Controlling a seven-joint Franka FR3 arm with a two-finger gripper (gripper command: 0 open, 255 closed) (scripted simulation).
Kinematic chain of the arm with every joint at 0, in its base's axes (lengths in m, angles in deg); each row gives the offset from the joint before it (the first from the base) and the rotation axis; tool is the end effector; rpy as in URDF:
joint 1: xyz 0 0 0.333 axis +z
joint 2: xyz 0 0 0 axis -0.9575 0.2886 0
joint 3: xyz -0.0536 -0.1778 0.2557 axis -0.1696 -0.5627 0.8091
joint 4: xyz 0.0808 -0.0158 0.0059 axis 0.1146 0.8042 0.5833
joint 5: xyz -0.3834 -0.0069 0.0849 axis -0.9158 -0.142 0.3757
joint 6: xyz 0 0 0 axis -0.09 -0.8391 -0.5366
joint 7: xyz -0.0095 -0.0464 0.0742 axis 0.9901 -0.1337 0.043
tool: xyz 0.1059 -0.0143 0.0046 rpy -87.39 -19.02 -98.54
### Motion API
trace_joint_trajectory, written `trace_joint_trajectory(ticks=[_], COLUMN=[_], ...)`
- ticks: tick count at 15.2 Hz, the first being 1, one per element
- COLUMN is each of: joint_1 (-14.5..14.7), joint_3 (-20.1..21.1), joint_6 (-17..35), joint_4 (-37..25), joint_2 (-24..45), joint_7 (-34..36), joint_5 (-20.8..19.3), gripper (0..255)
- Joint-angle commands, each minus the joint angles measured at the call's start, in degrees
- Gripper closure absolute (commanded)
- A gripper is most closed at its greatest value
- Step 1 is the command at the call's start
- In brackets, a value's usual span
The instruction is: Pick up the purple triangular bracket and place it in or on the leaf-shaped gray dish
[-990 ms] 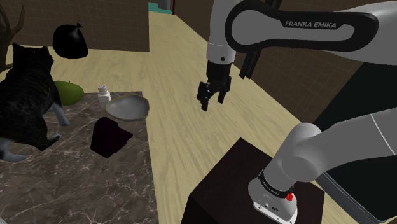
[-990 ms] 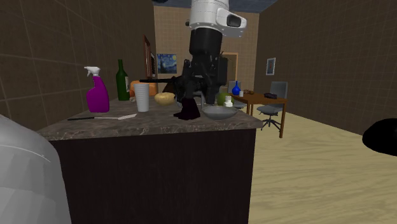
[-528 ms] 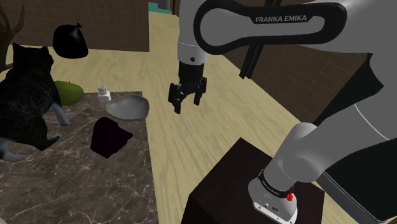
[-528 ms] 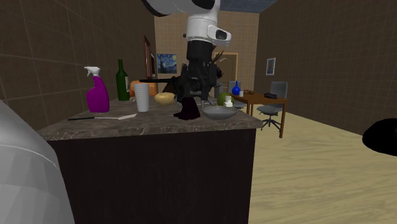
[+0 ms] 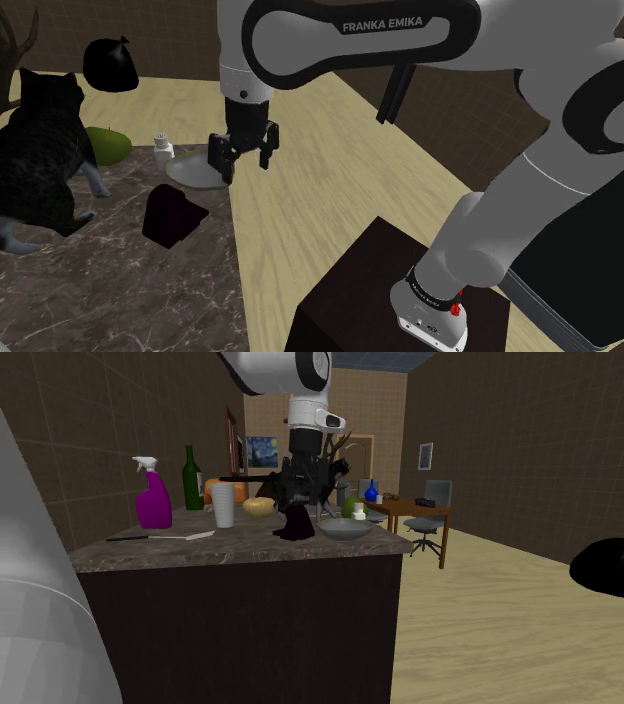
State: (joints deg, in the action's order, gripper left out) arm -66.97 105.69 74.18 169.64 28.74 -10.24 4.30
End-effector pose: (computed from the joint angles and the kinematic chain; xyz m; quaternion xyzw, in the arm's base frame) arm 0.4470 0.2696 0.5228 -0.9989 0.0128 0.0355 0.0291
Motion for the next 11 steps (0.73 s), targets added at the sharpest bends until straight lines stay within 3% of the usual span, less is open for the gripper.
trace_joint_trajectory(ticks=[1,10,11], joint_1=[0.75,7.16,7.2], joint_3=[1.46,4.86,4.78], joint_6=[0.78,-0.88,-0.12], joint_4=[-3.87,-25.81,-25.07], joint_2=[4.15,23.56,23.57], joint_7=[2.22,11.06,11.06], joint_5=[-1.51,-11.17,-11.16], gripper=[0,0,0])
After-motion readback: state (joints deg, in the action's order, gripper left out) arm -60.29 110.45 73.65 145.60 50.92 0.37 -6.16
